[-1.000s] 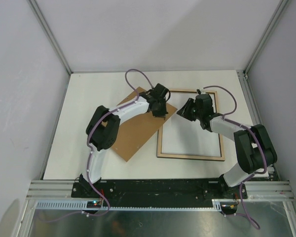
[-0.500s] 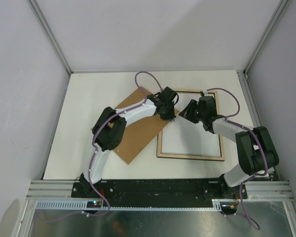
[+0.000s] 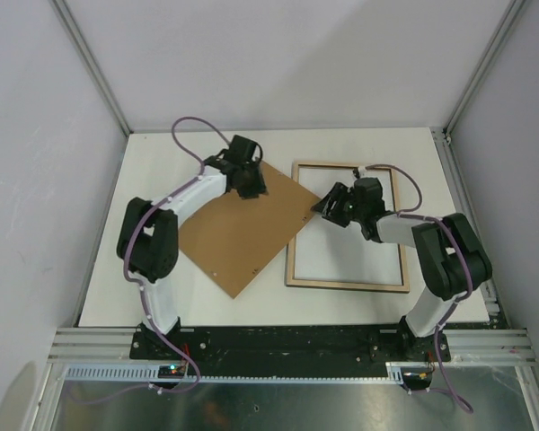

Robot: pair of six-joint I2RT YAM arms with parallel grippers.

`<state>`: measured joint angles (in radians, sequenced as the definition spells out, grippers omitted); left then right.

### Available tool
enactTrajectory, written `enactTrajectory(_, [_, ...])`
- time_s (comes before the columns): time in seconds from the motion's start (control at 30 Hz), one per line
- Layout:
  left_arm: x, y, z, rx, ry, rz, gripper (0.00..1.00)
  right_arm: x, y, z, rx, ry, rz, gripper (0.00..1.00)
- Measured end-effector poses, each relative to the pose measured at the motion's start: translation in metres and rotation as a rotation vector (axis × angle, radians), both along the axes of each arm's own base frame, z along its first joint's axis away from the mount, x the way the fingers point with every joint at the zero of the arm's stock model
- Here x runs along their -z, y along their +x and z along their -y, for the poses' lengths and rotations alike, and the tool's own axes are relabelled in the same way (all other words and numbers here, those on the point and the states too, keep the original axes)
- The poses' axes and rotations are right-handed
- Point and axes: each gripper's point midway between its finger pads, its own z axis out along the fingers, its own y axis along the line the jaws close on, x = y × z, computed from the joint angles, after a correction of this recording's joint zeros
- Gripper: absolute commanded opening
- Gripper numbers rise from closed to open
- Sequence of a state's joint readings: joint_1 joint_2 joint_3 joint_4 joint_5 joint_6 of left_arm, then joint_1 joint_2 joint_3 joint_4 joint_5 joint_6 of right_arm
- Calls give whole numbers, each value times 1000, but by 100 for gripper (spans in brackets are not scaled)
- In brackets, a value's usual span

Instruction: Put the photo into the frame

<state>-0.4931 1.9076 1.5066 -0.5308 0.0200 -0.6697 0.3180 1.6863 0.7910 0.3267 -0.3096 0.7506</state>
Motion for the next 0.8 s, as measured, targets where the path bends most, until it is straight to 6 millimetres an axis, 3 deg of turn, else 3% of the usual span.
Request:
enactTrajectory(0.1, [-2, 8, -25, -42, 7, 6, 37, 7, 1, -9, -11, 40, -15, 57])
enactTrajectory(0.2, [1, 9, -33, -50, 12, 1, 36, 10, 4, -14, -13, 72, -17, 57])
enactTrajectory(0.8, [3, 5, -39, -33, -3, -9, 34, 24, 14, -28, 0, 180, -35, 55])
